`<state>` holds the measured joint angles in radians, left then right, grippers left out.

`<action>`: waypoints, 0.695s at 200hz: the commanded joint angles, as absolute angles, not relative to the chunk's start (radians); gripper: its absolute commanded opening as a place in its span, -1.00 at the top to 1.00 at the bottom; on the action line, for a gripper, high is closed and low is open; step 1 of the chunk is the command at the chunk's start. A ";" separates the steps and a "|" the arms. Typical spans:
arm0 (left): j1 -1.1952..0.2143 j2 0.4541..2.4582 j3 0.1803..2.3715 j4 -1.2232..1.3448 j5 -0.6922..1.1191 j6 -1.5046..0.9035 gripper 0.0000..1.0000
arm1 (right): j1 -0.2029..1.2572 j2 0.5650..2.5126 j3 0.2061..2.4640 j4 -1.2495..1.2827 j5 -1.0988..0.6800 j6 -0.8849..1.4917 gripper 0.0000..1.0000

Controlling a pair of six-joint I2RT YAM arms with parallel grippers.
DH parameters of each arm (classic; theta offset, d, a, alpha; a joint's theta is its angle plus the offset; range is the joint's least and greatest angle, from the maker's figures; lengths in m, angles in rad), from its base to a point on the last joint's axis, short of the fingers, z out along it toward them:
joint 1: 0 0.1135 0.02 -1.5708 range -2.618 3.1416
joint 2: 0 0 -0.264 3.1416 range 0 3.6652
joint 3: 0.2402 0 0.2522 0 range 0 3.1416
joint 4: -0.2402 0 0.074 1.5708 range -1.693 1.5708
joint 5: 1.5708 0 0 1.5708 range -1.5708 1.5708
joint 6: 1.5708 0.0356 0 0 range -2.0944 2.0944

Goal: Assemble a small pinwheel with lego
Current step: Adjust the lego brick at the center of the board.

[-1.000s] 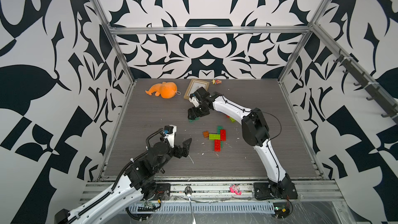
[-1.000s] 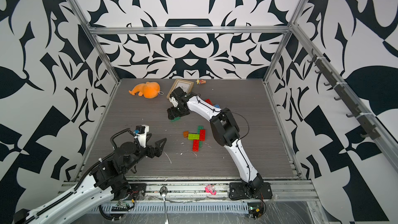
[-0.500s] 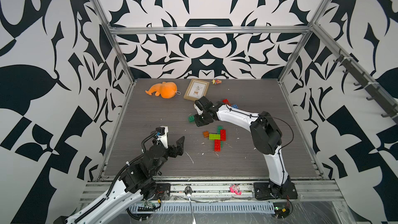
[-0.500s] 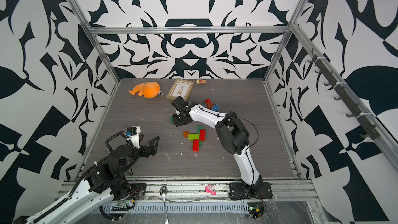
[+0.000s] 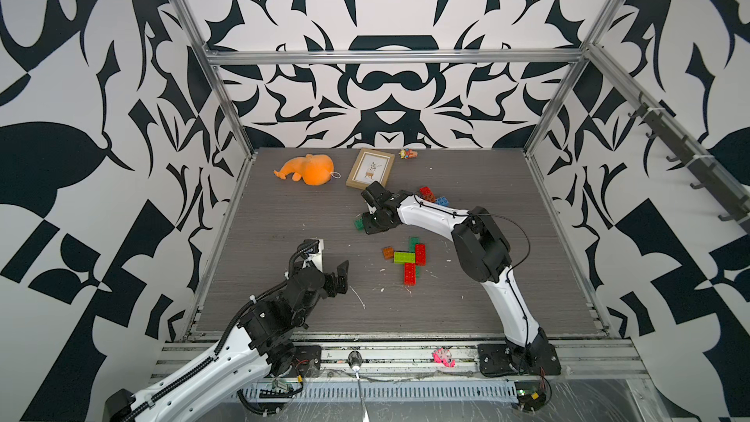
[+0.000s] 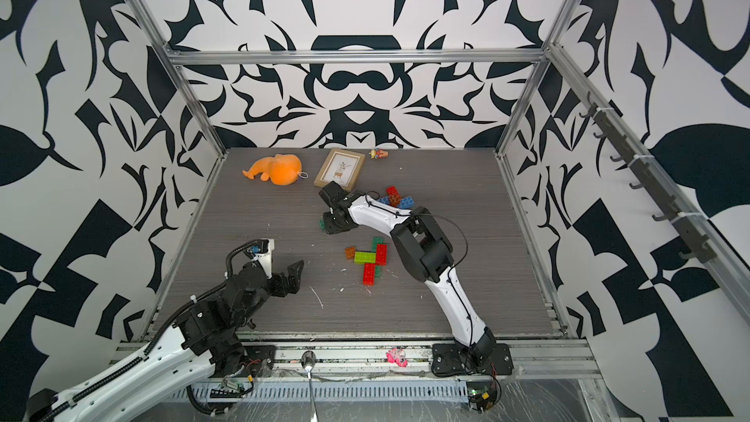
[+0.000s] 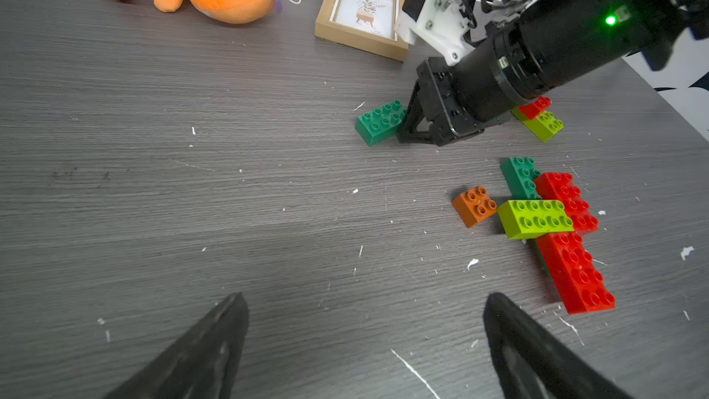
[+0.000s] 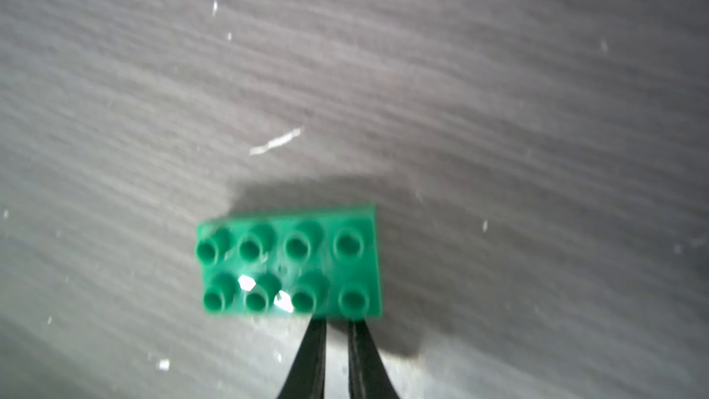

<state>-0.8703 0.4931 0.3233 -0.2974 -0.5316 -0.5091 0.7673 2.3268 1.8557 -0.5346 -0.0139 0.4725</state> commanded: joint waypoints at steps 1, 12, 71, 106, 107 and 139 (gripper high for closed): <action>-0.867 0.474 0.352 -0.309 -0.543 -0.524 -1.00 | 0.761 2.364 1.953 -0.571 0.042 0.473 0.67; -0.867 0.464 0.349 -0.310 -0.546 -0.525 -1.00 | 0.761 2.388 1.989 -0.569 0.041 0.469 0.63; -0.866 0.447 0.346 -0.310 -0.542 -0.525 -1.00 | 0.761 2.422 2.049 -0.485 -0.045 0.407 -0.07; -0.866 0.439 0.347 -0.314 -0.542 -0.525 -1.00 | 0.768 2.296 1.882 -0.431 0.058 0.483 -0.01; -0.866 0.439 0.346 -0.314 -0.542 -0.525 -1.00 | 0.768 2.292 1.873 -0.423 0.059 0.485 -0.01; -0.865 0.430 0.346 -0.318 -0.551 -0.528 -1.00 | 0.793 2.195 1.726 -0.289 -0.004 0.541 -0.25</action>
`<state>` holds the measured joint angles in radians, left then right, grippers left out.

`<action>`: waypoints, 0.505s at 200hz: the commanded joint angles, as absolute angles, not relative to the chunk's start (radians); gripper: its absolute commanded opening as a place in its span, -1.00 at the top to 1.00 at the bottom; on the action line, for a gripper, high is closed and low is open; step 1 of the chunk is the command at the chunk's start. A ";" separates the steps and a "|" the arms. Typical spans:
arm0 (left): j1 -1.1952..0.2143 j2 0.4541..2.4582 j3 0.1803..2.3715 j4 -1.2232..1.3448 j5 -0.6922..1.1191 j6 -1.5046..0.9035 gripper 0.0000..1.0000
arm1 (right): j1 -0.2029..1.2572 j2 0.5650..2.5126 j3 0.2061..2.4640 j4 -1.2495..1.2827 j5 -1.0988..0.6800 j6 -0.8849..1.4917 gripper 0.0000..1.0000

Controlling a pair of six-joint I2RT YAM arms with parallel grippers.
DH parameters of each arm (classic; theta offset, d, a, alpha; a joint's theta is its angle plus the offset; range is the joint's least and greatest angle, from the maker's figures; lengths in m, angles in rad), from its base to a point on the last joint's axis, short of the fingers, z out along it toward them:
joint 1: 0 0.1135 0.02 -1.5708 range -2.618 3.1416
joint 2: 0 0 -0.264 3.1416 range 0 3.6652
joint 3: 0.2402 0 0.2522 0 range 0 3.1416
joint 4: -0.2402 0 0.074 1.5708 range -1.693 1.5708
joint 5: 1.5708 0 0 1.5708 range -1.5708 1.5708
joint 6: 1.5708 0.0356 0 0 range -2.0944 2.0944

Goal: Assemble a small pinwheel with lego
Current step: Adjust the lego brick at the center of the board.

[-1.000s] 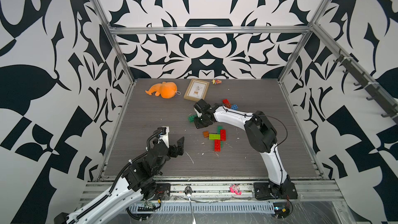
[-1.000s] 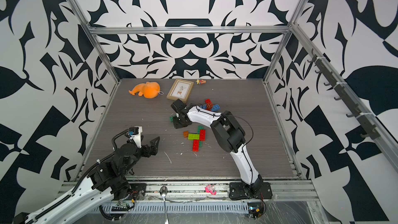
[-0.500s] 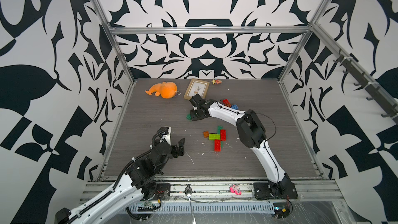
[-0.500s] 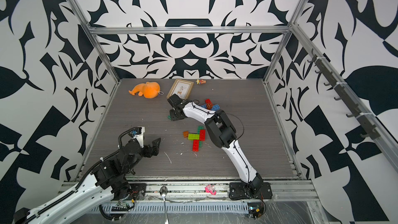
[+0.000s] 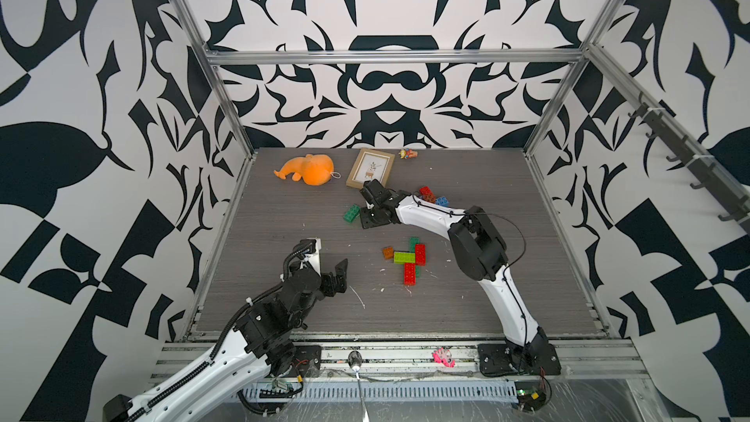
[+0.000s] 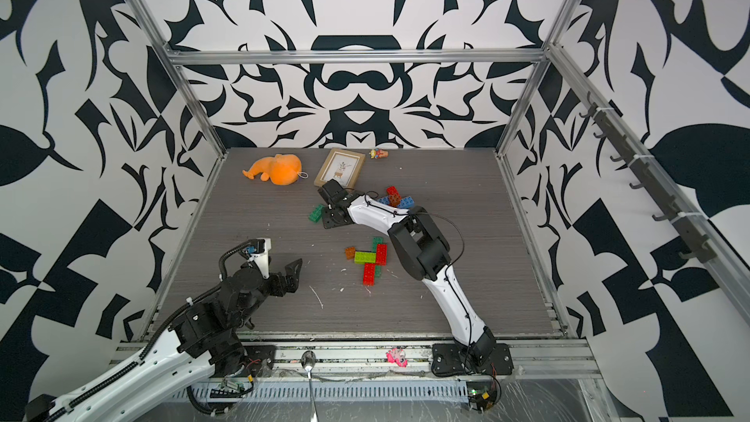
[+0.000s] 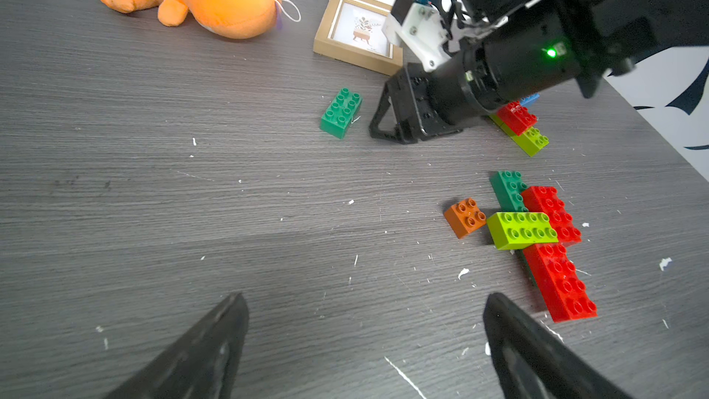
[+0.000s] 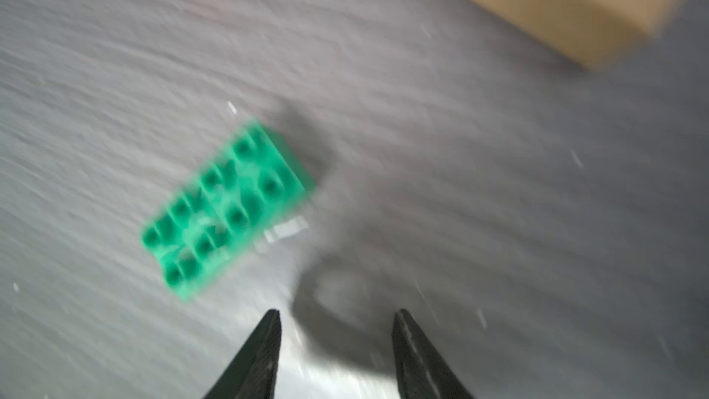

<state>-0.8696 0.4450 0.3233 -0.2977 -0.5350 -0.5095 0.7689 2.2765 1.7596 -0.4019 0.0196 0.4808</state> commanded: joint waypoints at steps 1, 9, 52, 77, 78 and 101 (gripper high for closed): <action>-0.865 0.430 0.345 -0.319 -0.552 -0.529 -1.00 | 0.794 2.197 1.728 -0.289 -0.005 0.541 -0.27; -0.866 0.428 0.347 -0.328 -0.562 -0.534 -1.00 | 0.805 2.208 1.745 -0.292 -0.007 0.547 -0.41; -0.865 0.414 0.344 -0.338 -0.575 -0.539 -1.00 | 0.846 2.333 1.916 -0.368 0.056 0.591 -0.96; -0.865 0.413 0.343 -0.332 -0.565 -0.537 -1.00 | 0.857 2.388 1.994 -0.437 0.170 0.644 -0.97; -0.864 0.413 0.344 -0.332 -0.565 -0.537 -1.00 | 0.857 2.390 1.996 -0.437 0.173 0.647 -0.97; -0.864 0.416 0.341 -0.324 -0.555 -0.533 -1.00 | 0.867 2.422 2.021 -0.445 0.274 0.680 -0.97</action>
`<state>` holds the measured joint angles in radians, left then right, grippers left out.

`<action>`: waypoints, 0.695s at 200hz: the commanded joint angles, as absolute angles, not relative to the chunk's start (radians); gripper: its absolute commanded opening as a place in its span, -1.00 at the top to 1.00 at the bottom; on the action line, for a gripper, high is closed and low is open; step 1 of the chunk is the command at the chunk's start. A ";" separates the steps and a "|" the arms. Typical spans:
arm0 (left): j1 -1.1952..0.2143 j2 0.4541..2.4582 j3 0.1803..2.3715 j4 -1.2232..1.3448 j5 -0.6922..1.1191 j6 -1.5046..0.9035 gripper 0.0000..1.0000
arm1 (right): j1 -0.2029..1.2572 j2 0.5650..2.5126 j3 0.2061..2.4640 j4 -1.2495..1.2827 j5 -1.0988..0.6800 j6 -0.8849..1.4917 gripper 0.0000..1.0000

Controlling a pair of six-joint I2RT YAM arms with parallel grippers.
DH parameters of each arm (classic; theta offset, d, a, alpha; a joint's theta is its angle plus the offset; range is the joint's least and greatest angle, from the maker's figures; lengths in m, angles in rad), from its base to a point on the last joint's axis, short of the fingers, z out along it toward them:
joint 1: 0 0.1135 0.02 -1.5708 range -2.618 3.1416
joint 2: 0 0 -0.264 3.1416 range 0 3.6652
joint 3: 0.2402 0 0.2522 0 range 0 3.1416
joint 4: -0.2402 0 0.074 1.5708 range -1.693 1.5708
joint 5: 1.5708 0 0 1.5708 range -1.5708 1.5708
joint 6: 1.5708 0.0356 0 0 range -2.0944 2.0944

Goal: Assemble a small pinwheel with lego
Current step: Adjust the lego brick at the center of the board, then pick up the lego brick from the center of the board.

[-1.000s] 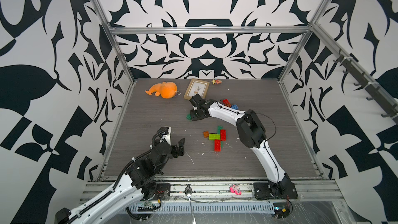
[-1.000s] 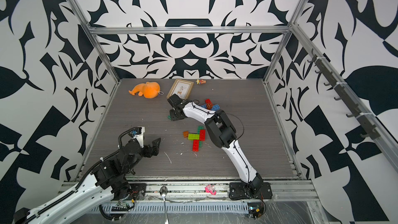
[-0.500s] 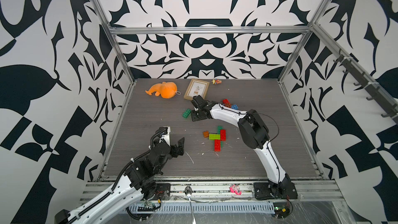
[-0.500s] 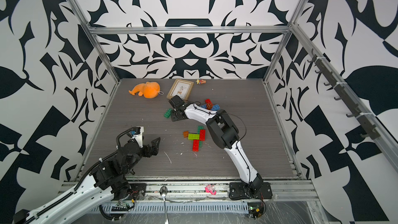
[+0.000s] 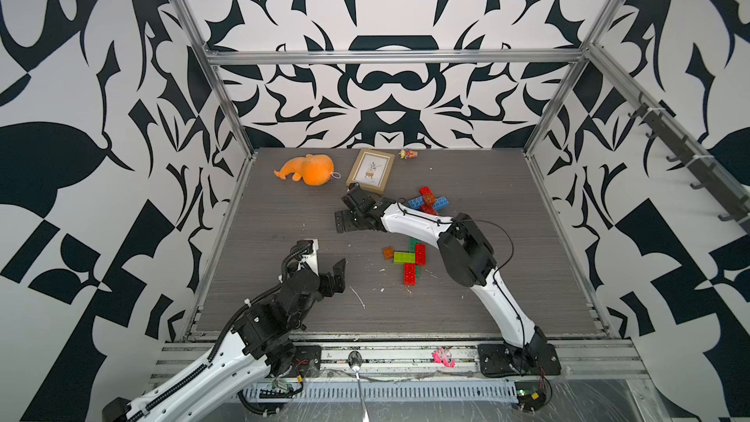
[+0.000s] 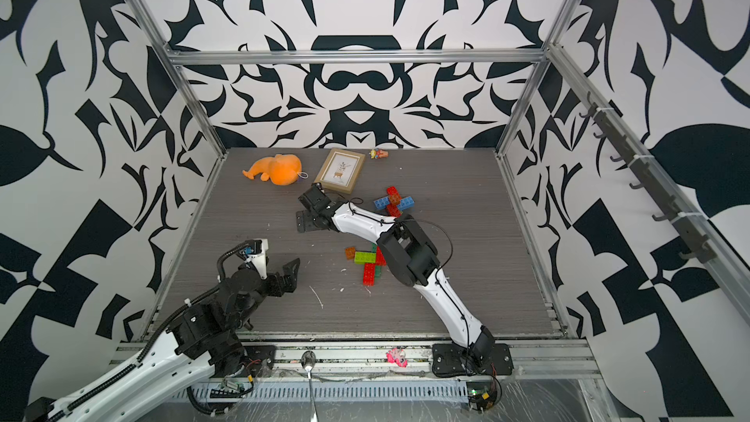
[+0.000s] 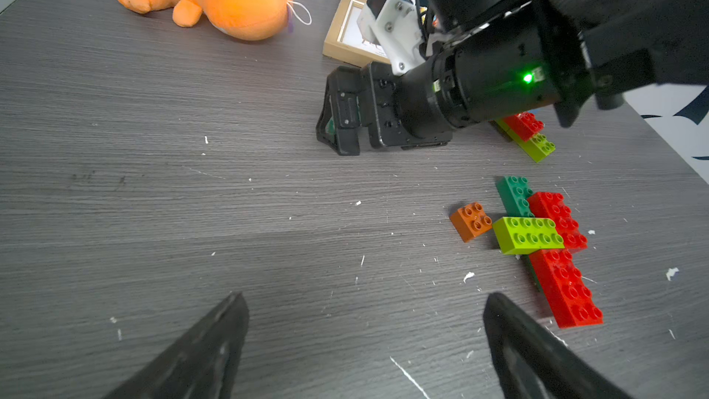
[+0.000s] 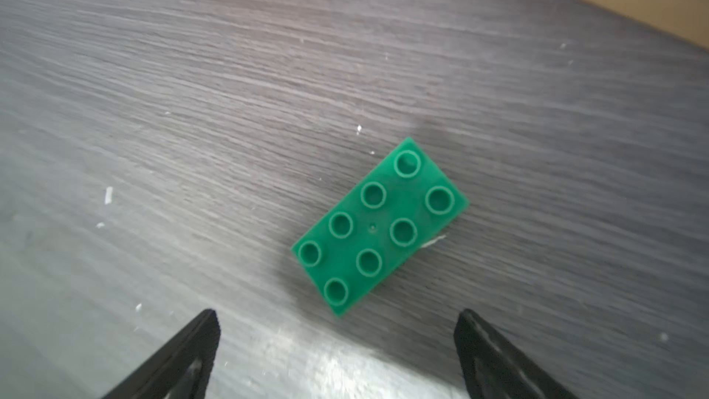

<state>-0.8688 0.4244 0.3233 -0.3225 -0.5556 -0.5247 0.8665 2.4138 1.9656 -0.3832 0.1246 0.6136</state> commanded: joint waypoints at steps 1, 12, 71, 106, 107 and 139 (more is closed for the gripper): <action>-0.865 0.416 0.342 -0.324 -0.554 -0.533 -1.00 | 0.868 2.423 2.023 -0.446 0.280 0.681 -0.97; -0.864 0.416 0.341 -0.323 -0.551 -0.532 -1.00 | 0.873 2.438 2.040 -0.455 0.322 0.688 -0.98; -0.864 0.399 0.337 -0.322 -0.549 -0.529 -1.00 | 0.891 2.545 2.155 -0.535 0.454 0.700 -0.98; -0.864 0.406 0.337 -0.316 -0.545 -0.527 -1.00 | 0.900 2.572 2.181 -0.559 0.498 0.689 -0.98; -0.864 0.406 0.337 -0.316 -0.545 -0.527 -1.00 | 0.899 2.572 2.180 -0.558 0.498 0.689 -0.98; -0.864 0.411 0.338 -0.315 -0.543 -0.527 -1.00 | 0.903 2.520 2.087 -0.512 0.505 0.684 -0.84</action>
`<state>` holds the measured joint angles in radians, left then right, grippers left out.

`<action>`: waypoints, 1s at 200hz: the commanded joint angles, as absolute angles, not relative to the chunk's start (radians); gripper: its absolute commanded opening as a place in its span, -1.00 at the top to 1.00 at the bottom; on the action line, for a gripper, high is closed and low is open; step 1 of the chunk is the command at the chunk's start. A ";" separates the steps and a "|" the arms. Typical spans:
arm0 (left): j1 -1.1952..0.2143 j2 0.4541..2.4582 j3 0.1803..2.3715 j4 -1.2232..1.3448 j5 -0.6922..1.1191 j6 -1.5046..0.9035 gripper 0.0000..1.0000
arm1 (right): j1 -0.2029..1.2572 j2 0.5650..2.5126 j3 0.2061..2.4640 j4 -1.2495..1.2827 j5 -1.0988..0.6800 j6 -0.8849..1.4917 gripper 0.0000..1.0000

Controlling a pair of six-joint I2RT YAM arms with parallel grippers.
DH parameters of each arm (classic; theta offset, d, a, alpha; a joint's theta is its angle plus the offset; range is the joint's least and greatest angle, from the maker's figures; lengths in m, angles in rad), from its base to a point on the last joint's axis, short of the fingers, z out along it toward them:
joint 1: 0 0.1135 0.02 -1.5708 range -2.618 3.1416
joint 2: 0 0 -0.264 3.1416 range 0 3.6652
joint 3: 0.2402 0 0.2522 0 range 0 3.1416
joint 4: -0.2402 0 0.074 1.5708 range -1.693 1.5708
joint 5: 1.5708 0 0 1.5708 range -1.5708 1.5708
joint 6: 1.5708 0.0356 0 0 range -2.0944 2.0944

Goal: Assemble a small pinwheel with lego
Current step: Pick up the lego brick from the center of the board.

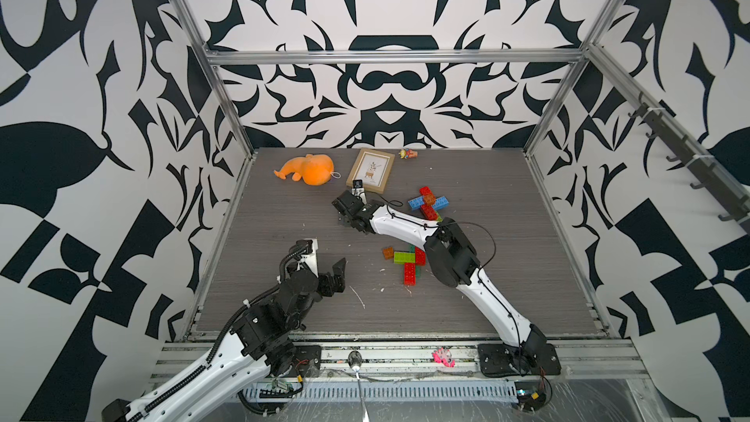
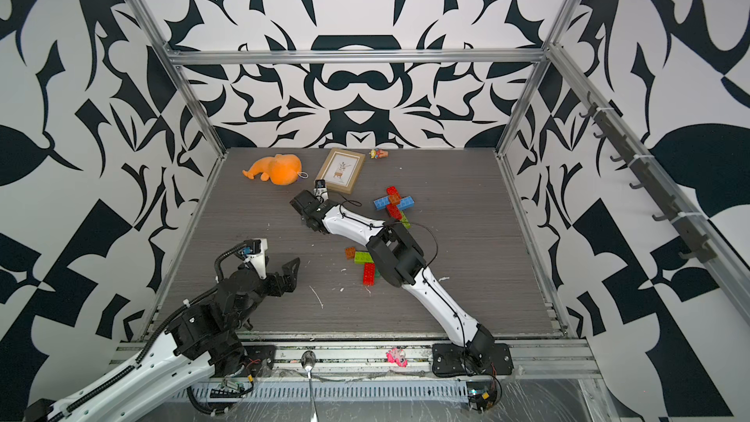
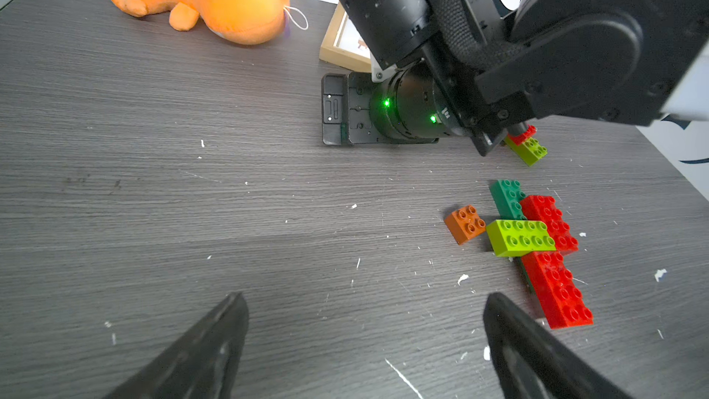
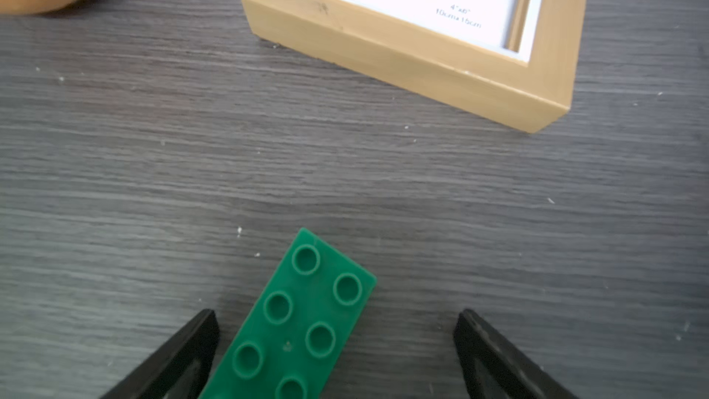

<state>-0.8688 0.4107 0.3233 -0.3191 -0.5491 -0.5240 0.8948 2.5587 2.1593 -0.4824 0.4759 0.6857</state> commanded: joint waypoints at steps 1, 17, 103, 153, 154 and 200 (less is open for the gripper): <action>-0.864 0.411 0.338 -0.315 -0.542 -0.526 -1.00 | 0.903 2.516 2.081 -0.507 0.505 0.682 -0.83; -0.864 0.411 0.338 -0.313 -0.540 -0.525 -1.00 | 0.902 2.466 1.973 -0.421 0.493 0.676 -0.64; -0.862 0.425 0.337 -0.305 -0.533 -0.524 -1.00 | 0.901 2.390 1.871 -0.333 0.396 0.604 -0.13; -0.862 0.438 0.340 -0.298 -0.525 -0.519 -1.00 | 0.902 2.385 1.841 -0.287 0.345 0.544 -0.13; -0.862 0.438 0.340 -0.298 -0.526 -0.519 -1.00 | 0.902 2.385 1.840 -0.284 0.343 0.543 -0.13; -0.862 0.447 0.341 -0.294 -0.521 -0.517 -1.00 | 0.902 2.354 1.741 -0.192 0.308 0.522 -0.19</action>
